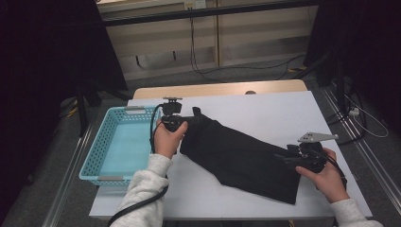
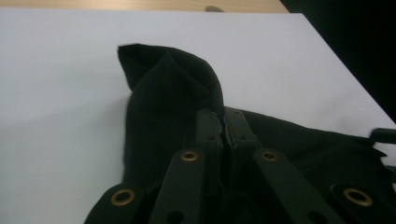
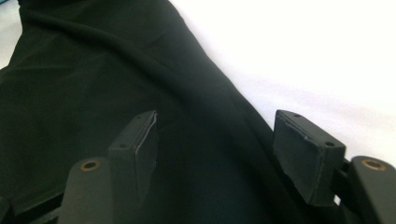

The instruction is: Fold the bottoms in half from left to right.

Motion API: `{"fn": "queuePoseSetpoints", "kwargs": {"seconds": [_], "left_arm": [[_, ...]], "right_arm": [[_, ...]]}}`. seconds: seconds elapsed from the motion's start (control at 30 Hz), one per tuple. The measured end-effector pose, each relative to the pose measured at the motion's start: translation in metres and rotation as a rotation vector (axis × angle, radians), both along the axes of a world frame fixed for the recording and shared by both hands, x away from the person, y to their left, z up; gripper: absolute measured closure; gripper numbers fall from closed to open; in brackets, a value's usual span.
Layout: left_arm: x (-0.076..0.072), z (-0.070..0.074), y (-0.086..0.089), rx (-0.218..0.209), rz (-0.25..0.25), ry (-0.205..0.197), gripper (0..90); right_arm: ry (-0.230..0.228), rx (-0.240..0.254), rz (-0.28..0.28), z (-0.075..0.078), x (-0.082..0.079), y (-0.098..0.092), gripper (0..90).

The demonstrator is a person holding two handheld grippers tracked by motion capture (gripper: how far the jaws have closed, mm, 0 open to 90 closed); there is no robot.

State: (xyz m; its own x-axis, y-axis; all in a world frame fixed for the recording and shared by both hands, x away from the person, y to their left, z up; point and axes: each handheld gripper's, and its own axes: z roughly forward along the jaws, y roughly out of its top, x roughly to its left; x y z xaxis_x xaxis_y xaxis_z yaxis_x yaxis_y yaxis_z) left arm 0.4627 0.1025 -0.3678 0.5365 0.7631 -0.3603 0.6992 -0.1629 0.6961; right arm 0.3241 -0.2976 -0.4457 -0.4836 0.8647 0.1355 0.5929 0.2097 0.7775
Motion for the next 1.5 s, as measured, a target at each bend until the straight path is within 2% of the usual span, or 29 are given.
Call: {"fn": "queuePoseSetpoints", "kwargs": {"seconds": [0.13, 0.17, 0.23, 0.47, 0.77, 1.17, 1.5], "left_arm": [[-0.014, -0.018, -0.012, -0.030, -0.054, 0.016, 86.7], [-0.014, -0.018, -0.012, -0.030, -0.054, 0.016, 86.7], [-0.020, -0.028, -0.018, -0.034, -0.073, 0.022, 86.6], [-0.027, -0.040, -0.025, -0.062, -0.096, 0.034, 86.6], [-0.031, -0.043, -0.026, -0.074, -0.105, 0.035, 86.5], [-0.038, -0.044, -0.029, -0.085, -0.121, 0.023, 86.4], [-0.040, -0.043, -0.039, -0.067, -0.143, 0.011, 86.4]], "right_arm": [[0.005, -0.007, 0.012, -0.001, 0.000, 0.003, 30.9], [0.005, -0.007, 0.012, -0.001, 0.000, 0.003, 30.9], [0.008, -0.014, 0.020, -0.002, -0.001, 0.005, 31.1], [0.009, -0.009, 0.028, -0.002, -0.002, 0.007, 31.1], [0.001, -0.002, 0.022, -0.002, -0.002, 0.008, 29.4], [-0.011, -0.010, 0.048, 0.001, 0.000, 0.017, 28.1], [-0.019, -0.008, 0.054, 0.001, -0.003, 0.016, 26.8]]}}
